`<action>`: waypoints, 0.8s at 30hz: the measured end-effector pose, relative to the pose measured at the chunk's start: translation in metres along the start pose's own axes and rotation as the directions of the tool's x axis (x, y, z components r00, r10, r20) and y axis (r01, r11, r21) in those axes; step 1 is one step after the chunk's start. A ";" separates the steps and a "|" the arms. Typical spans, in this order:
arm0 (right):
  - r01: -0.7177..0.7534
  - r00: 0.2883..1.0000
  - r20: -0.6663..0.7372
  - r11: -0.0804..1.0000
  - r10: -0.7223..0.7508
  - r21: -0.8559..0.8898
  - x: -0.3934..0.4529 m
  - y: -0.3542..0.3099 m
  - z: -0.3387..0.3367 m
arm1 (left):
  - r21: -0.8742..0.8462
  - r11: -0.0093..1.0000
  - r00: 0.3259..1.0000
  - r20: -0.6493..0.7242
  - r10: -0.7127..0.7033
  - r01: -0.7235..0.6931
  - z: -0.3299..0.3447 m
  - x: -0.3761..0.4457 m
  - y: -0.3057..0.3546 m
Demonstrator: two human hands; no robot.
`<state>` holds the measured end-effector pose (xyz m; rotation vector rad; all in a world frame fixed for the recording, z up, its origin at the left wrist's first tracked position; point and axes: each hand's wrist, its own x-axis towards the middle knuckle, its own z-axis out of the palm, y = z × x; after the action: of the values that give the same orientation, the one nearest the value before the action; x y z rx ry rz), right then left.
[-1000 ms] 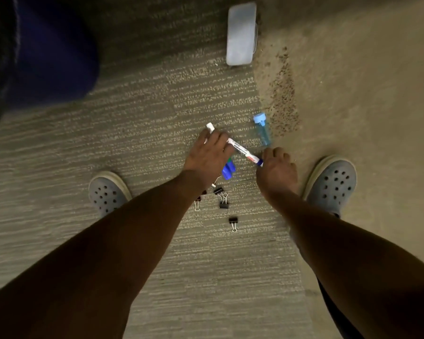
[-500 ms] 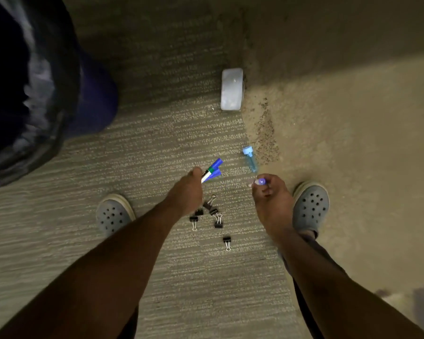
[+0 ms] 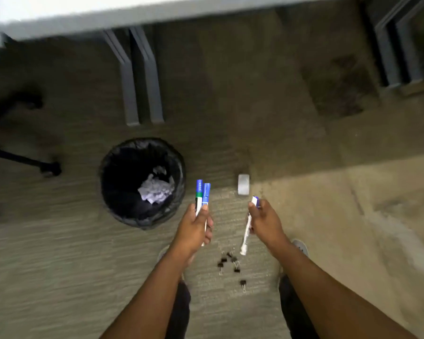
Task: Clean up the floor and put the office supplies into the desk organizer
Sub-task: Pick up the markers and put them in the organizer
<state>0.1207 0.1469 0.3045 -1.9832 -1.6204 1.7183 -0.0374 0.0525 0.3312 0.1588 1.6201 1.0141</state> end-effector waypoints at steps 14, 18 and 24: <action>0.014 0.981 0.152 0.833 -0.117 0.553 -0.227 -0.298 0.023 | -0.269 0.944 0.974 0.063 0.216 -0.192 -0.139 -0.214 0.238; 0.131 0.970 0.120 0.871 -0.211 0.474 -0.255 -0.347 0.022 | -0.272 0.928 0.956 0.073 0.282 -0.253 -0.168 -0.229 0.283; 0.225 0.956 0.073 0.867 -0.285 0.445 -0.252 -0.418 0.014 | -0.236 0.924 0.946 0.047 0.321 -0.302 -0.187 -0.218 0.338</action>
<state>-0.1156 0.1475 0.7324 -1.4071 -1.3074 1.9292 -0.2612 0.0342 0.7135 0.3090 1.4156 1.4100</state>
